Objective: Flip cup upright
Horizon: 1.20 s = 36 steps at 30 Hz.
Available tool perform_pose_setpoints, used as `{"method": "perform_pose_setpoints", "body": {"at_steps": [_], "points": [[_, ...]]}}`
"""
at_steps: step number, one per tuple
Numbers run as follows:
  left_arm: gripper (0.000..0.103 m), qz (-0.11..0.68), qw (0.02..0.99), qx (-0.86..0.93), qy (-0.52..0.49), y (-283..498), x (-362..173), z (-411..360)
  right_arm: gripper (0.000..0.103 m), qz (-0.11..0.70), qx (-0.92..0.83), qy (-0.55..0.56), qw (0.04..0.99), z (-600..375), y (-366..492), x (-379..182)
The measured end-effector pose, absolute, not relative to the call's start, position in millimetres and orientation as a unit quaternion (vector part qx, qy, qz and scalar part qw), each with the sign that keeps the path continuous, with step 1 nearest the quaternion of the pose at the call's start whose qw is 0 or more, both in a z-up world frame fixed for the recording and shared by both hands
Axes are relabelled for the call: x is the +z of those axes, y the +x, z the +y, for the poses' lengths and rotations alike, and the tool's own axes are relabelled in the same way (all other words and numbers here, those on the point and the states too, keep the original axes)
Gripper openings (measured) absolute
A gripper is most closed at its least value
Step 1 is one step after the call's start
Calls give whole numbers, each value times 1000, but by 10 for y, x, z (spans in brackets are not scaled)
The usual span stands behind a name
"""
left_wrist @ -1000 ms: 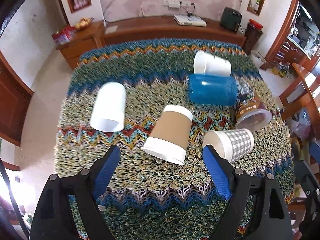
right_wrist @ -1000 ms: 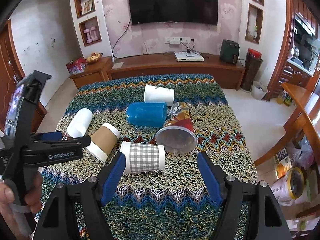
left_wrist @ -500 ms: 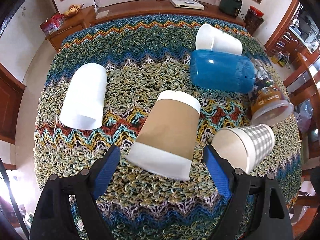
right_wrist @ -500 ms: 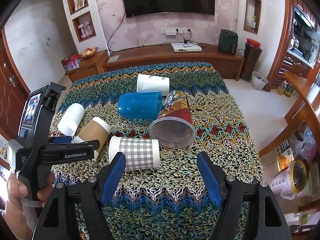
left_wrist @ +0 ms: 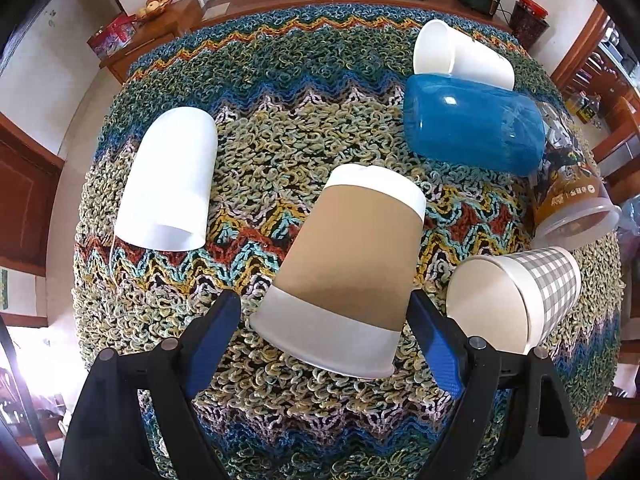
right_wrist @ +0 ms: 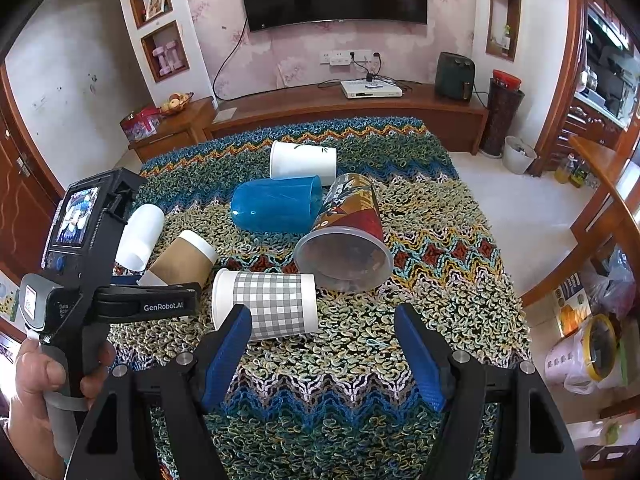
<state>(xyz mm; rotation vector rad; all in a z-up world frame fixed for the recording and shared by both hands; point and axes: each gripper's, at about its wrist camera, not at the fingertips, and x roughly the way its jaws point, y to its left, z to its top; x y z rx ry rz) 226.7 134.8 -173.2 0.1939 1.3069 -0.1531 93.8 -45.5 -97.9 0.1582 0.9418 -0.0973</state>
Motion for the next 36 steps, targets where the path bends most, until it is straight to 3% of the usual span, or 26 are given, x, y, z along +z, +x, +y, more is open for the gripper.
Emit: {"method": "perform_pose_setpoints", "body": {"at_steps": [15, 36], "points": [[77, 602, 787, -94, 97, 2186, -1664, 1301, 74, 452, -46, 85, 887, -476, 906, -965], [76, 605, 784, -114, 86, 2071, -1541, 1305, 74, 445, -29, 87, 891, -463, 834, -863]]}}
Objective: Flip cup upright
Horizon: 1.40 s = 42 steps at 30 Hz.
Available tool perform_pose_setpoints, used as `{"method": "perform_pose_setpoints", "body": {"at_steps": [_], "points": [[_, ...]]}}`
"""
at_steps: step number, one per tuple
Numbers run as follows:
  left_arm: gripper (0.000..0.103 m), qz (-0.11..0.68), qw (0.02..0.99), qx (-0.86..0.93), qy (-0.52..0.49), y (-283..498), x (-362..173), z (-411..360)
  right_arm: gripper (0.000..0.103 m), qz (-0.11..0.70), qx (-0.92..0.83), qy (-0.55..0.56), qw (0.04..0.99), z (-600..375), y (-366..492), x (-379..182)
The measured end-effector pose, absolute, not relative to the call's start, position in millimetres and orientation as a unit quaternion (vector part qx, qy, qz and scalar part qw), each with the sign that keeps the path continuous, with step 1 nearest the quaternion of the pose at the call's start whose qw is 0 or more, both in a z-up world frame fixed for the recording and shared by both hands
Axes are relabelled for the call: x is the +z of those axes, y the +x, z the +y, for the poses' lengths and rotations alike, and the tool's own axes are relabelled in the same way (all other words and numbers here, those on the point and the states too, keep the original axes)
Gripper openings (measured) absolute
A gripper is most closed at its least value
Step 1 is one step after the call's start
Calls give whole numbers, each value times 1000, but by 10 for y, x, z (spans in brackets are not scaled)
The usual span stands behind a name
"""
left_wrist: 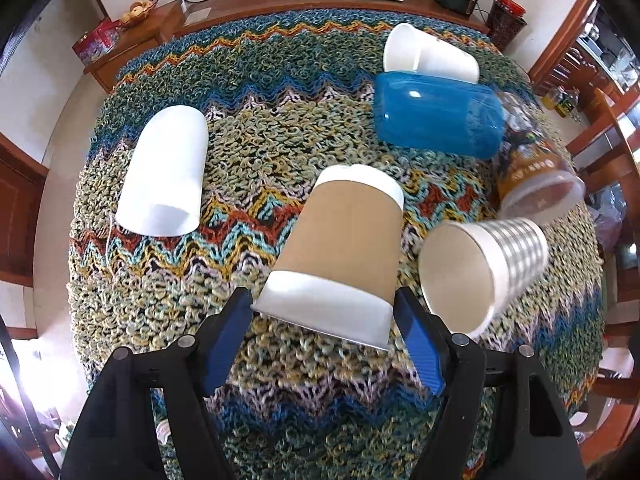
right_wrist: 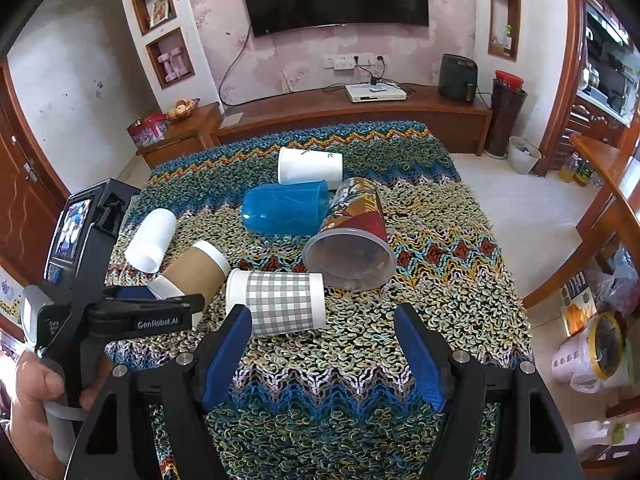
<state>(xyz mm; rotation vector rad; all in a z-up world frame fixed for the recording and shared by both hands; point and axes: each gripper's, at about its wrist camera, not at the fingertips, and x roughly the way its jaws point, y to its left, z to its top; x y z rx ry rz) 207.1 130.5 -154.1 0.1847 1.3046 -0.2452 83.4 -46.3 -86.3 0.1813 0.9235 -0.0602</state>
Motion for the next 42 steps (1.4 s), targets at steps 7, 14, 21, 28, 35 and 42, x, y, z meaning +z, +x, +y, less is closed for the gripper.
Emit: {"method": "perform_pose_setpoints", "body": {"at_steps": [7, 14, 21, 28, 35, 42], "points": [[76, 597, 782, -144, 106, 1677, -1351, 1347, 74, 445, 3, 90, 891, -466, 731, -825], [76, 574, 776, -206, 163, 1041, -1215, 1290, 74, 452, 22, 84, 888, -441, 512, -823], [76, 540, 760, -283, 226, 467, -1287, 1126, 74, 466, 68, 28, 882, -204, 177, -957], [76, 517, 731, -348, 277, 247, -1458, 993, 74, 442, 147, -81, 881, 32, -122, -1121], [76, 528, 711, -372, 278, 366, -1592, 949, 74, 418, 201, -136, 875, 129, -223, -1251], [77, 527, 692, -390, 301, 429, -1676, 924, 74, 420, 223, -139, 869, 142, -187, -1352]]}}
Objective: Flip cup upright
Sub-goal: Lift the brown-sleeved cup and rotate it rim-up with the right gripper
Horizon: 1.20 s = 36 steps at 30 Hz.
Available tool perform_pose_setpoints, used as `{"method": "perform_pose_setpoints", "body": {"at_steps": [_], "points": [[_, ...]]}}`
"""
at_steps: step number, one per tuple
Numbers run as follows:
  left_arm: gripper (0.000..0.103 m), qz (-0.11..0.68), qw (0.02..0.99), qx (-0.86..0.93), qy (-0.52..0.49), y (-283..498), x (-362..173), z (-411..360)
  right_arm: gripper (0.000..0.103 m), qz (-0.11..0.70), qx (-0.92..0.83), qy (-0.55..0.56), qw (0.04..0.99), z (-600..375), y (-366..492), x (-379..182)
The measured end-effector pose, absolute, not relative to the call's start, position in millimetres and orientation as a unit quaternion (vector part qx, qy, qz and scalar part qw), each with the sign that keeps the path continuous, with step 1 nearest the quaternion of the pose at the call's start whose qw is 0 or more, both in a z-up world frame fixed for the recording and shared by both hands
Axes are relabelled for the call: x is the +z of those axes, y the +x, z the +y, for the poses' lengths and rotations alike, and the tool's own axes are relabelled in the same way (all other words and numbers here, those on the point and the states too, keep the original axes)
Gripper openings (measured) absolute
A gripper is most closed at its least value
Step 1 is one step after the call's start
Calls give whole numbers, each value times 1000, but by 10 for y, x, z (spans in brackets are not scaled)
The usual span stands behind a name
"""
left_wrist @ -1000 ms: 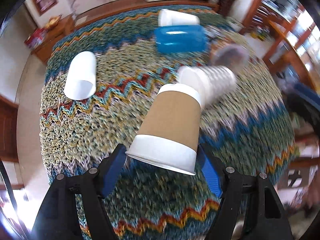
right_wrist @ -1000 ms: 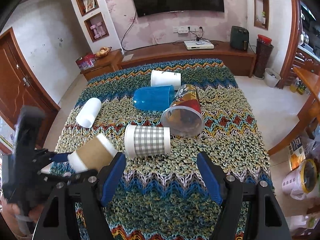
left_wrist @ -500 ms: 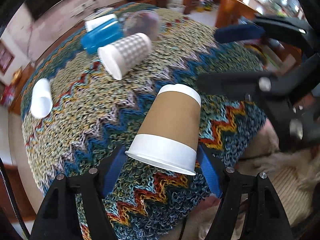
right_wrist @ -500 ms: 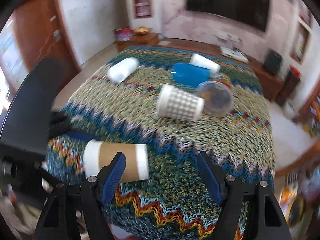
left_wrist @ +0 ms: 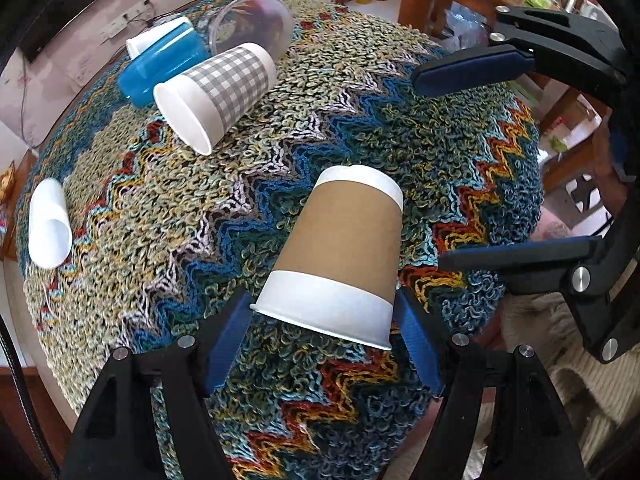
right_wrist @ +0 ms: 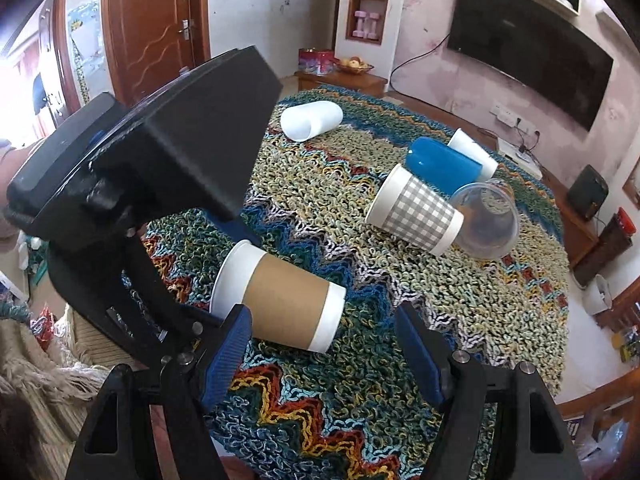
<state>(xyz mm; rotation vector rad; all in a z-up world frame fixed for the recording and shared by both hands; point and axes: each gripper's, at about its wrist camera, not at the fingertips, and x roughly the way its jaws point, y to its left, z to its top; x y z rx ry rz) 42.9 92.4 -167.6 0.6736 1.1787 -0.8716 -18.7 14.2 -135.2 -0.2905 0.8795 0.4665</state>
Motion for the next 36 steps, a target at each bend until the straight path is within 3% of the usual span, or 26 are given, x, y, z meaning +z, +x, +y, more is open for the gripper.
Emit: {"method": "perform_pose_setpoints", "body": {"at_steps": [12, 25, 36], "points": [[80, 541, 687, -378, 305, 477, -1709, 900, 74, 421, 259, -152, 856, 204, -78, -1446], [95, 560, 690, -362, 282, 474, -1660, 1095, 74, 399, 350, -229, 816, 343, -46, -1551], [95, 568, 702, -344, 257, 341, -1508, 1425, 74, 368, 401, -327, 773, 555, -47, -1627]]}}
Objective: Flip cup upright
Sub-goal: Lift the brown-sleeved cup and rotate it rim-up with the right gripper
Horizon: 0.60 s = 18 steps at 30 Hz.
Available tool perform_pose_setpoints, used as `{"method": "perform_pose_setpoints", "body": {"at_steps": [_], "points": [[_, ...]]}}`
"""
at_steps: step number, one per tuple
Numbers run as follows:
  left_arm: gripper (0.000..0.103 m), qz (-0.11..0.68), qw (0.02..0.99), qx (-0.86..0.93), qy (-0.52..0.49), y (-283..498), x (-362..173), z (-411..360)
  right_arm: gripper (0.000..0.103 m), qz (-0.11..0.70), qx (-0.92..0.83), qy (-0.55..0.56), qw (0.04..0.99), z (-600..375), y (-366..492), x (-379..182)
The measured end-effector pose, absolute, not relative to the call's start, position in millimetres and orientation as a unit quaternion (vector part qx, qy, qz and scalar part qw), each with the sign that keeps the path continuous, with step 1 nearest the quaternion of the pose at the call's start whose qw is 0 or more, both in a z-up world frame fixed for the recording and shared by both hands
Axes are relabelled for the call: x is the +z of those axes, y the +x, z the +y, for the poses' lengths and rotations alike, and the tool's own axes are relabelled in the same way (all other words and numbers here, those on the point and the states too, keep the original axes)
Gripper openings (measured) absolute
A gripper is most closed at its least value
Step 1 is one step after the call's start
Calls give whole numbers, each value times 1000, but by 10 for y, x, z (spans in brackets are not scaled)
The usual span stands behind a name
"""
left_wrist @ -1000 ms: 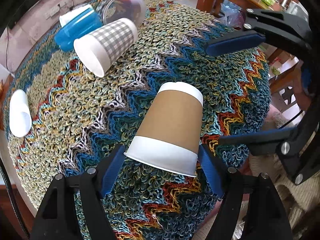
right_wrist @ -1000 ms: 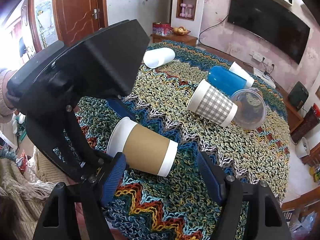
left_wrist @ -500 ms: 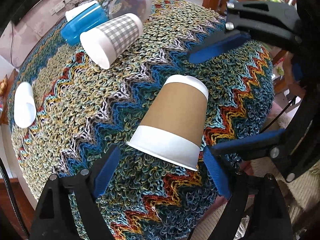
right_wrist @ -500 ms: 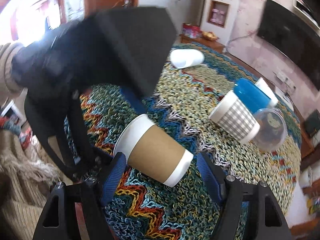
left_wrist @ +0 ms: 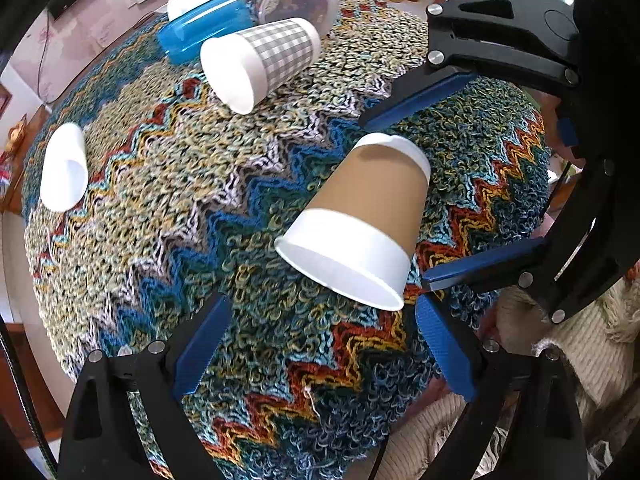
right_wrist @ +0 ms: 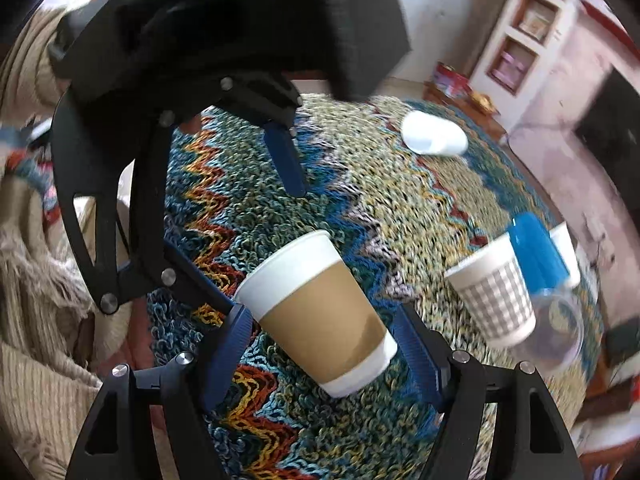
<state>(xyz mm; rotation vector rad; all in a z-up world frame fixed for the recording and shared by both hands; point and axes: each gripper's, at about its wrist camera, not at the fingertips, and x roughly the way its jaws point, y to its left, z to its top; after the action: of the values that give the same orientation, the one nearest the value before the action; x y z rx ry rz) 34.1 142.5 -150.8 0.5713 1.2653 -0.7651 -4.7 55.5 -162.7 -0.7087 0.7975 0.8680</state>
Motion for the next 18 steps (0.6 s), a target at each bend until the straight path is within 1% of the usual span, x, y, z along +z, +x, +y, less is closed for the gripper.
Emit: {"method": "perform_pose_setpoints", "body": {"at_steps": [7, 12, 15, 18], "points": [[95, 575, 717, -323, 225, 277, -1416, 1701, 74, 330, 411, -415, 741, 798, -142, -1772], [95, 582, 728, -302, 200, 215, -1399, 1928, 74, 310, 411, -456, 726, 899, -173, -1820], [95, 589, 734, -289, 174, 204, -1407, 1973, 74, 301, 411, -477, 716, 959, -193, -1849], [95, 598, 738, -278, 142, 187, -1419, 2191, 74, 295, 414, -496, 704, 1017, -222, -1873]]}}
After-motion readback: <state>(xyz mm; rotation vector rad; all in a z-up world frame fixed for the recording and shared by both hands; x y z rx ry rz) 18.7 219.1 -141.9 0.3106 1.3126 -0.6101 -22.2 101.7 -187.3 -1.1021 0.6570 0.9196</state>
